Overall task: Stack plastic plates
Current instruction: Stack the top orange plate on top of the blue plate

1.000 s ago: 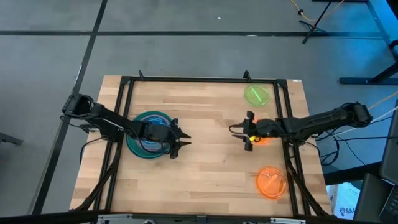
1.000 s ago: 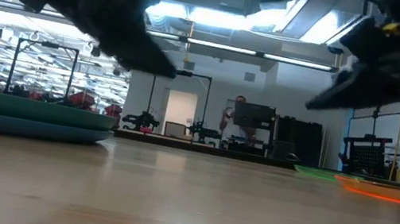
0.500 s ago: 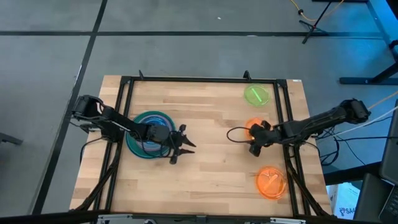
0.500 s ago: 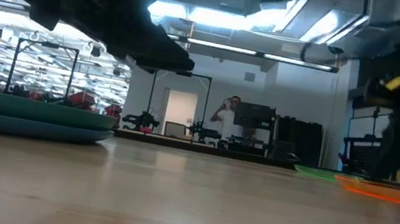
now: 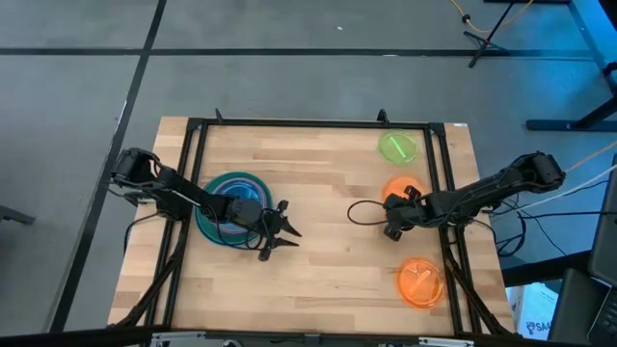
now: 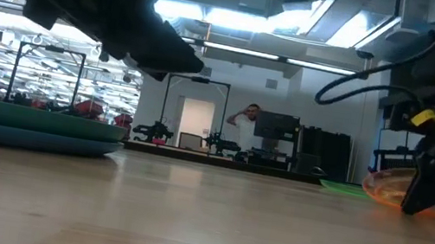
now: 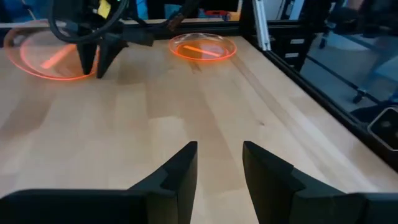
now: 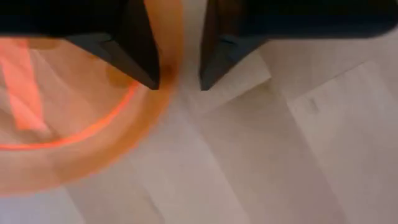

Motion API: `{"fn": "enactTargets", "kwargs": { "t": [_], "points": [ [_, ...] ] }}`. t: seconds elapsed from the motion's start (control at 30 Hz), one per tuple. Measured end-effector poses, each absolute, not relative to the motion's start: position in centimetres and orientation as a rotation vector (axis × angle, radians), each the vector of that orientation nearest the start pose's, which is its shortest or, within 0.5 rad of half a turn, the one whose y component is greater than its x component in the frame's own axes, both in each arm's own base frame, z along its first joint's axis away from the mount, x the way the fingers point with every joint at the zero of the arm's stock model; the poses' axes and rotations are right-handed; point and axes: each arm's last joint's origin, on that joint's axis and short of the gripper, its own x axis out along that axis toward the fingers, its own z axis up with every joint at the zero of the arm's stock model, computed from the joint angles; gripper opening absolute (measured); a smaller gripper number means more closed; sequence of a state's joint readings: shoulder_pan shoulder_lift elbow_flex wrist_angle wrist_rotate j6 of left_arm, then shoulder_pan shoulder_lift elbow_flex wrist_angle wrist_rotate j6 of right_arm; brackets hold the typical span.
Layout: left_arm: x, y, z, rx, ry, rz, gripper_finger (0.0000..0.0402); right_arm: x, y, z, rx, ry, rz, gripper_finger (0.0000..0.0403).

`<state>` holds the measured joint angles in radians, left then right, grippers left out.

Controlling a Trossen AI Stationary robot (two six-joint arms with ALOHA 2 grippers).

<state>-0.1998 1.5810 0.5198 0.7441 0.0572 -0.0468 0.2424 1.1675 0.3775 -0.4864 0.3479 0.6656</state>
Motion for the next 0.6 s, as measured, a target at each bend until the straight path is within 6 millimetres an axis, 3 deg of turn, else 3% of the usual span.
{"fn": "enactTargets", "kwargs": {
  "t": [0.23, 0.6],
  "points": [
    [27.6, -7.8, 15.3, -0.067, 0.319, -0.127, 0.0121, 16.5, 3.2, 12.3, 0.096, 1.099, -0.331, 0.0008],
    [27.5, -10.1, 16.0, -0.109, 0.315, -0.001, 0.0121, 20.4, 4.7, 13.6, -0.016, 0.768, 0.080, 0.0004]
  ]
}}
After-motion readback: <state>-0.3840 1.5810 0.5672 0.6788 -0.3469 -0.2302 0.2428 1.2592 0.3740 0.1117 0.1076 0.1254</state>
